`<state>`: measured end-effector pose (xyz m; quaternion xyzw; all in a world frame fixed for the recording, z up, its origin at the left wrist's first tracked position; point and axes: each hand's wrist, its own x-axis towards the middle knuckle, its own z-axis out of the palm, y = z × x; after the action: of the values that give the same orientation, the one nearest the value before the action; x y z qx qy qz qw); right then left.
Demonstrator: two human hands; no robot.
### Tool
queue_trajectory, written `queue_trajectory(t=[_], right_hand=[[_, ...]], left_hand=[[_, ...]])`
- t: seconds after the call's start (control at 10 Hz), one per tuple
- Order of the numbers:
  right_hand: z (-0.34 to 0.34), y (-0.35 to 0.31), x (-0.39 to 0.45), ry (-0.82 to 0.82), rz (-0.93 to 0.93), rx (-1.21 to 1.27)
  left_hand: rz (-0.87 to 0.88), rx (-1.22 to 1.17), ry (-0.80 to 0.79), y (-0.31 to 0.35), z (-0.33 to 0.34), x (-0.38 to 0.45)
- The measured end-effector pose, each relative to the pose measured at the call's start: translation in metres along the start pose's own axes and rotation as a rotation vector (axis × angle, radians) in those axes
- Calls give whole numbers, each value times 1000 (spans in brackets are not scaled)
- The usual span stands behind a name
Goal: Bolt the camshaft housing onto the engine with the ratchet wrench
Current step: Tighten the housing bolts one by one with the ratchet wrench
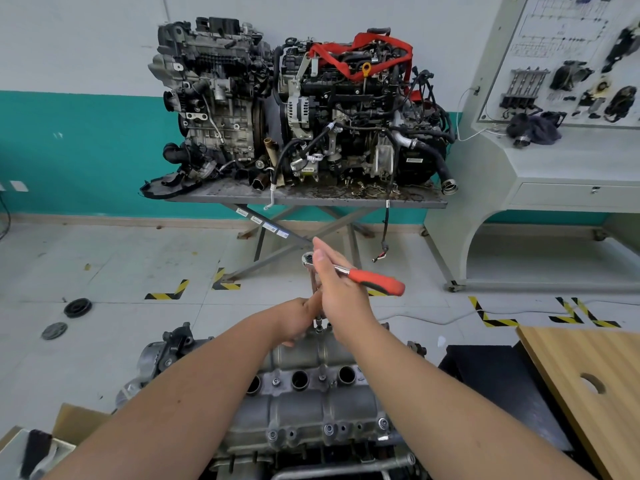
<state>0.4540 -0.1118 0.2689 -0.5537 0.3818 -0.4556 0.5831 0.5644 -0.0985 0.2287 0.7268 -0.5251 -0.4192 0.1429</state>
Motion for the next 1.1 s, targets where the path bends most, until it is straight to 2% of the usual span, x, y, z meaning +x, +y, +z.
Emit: queue_trajectory(t=[0.1, 0.2, 0.3, 0.4, 0.5, 0.6, 0.7, 0.8, 0.9, 1.0, 1.1], right_hand=[[1, 5, -2, -25, -144, -92], [-3, 18, 1, 15, -503, -369], [-10, 21, 4, -29, -721, -665], [-19, 14, 9, -30, -991, -1100], [-19, 3, 10, -21, -971, -1298], [-19, -10, 10, -94, -877, -1510], [-22, -16, 13, -159, -840, -1591], [-22, -25, 16, -199, -810, -1627], [-19, -28, 16, -218, -790, -1619], [-7, -36, 20, -222, -594, -1527], [1, -44, 26, -240, -294, -1391]], left_hand=[[-32, -14, 1, 0, 2, 3], [-20, -37, -6, 0, 3, 6], [-16, -156, -50, -1, 4, 5], [-16, -312, -16, 4, 9, 1], [-39, -288, 52, 8, 10, 0], [-112, -122, 66, 2, 6, 15], [-61, 7, 46, -6, 9, 19], [-8, 77, -45, -9, 5, 18], [22, 51, -23, -9, 5, 18], [49, 31, 29, -4, 4, 8], [68, 52, 10, -5, 4, 6]])
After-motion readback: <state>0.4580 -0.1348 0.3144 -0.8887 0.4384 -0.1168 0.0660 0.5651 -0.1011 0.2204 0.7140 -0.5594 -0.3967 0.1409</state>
